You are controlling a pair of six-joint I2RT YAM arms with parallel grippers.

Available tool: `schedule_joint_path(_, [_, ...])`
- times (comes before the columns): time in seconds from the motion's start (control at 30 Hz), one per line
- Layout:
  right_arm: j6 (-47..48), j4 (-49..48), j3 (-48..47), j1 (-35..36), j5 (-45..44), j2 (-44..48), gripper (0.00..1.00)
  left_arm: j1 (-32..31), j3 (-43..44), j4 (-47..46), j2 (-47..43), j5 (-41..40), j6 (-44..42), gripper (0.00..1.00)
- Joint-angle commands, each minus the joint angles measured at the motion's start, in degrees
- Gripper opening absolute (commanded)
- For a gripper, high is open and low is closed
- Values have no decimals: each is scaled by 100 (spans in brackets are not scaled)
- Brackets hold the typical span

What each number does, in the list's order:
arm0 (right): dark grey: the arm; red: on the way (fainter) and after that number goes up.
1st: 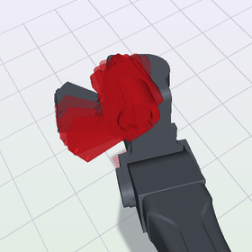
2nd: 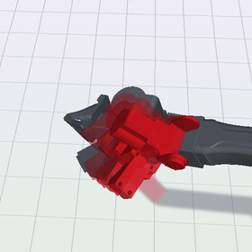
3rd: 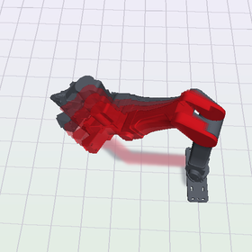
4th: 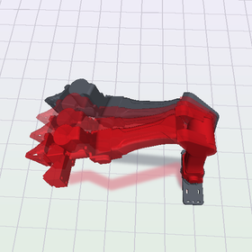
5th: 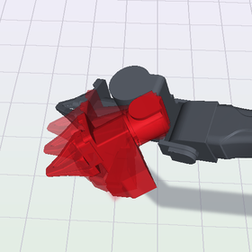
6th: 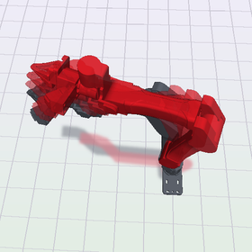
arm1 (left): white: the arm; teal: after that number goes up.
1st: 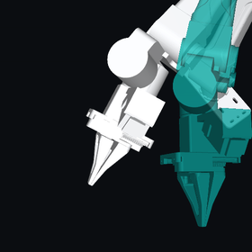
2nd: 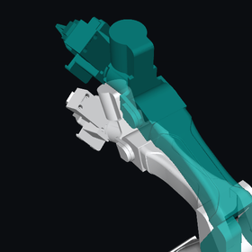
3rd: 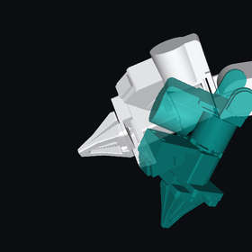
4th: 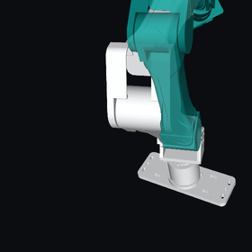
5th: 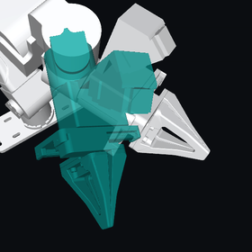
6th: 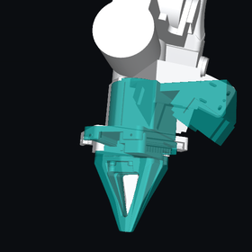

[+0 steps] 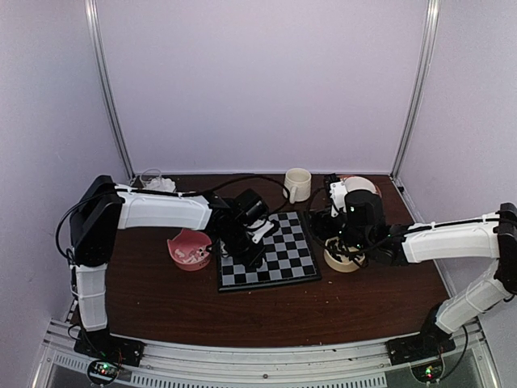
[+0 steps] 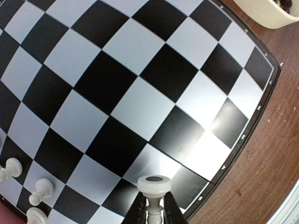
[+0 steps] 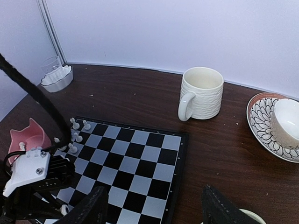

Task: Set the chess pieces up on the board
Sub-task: Place the bishop on the chessboard.

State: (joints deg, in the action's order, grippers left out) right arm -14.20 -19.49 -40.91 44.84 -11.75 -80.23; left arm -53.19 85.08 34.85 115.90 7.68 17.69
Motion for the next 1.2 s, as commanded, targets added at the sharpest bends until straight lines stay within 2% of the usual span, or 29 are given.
schedule_joint_path(0.0, [-196,-147,39,-52,85,36,70,49,211,347,99,-174,82,16])
schedule_joint_path(0.17, [-206,-191,87,-71,116,118,70,44,322,365,132,-345,109,26])
schedule_joint_path(0.37, [-200,-255,116,-72,324,164,70,46,297,326,61,-562,110,27])
schedule_joint_path(0.57, [-202,-284,120,-72,491,201,70,45,-432,-384,-726,-574,14,38])
schedule_joint_path(0.8, [-158,-301,92,-67,751,186,72,41,-1349,-1357,-1481,-336,-167,41])
schedule_joint_path(0.9, [-136,-240,79,-72,1025,176,67,39,-2011,-2083,-2030,-401,-260,42])
schedule_joint_path(0.97, [-170,-46,30,-72,1111,233,74,38,-2451,-2476,-2449,-557,-343,44])
schedule_joint_path(1.0, [-201,29,-2,-72,1148,262,83,37,-2645,-2642,-2663,-618,-396,44])
schedule_joint_path(1.03, [-303,112,-23,-72,1158,289,97,41,-2845,-2805,-2900,-656,-448,45])
schedule_joint_path(1.1, [-567,191,-88,-95,1914,255,100,42,-3191,-3167,-3351,-680,-542,49])
schedule_joint_path(1.17, [-677,178,-280,-128,3085,59,100,37,-3512,-3418,-3833,-904,-596,53])
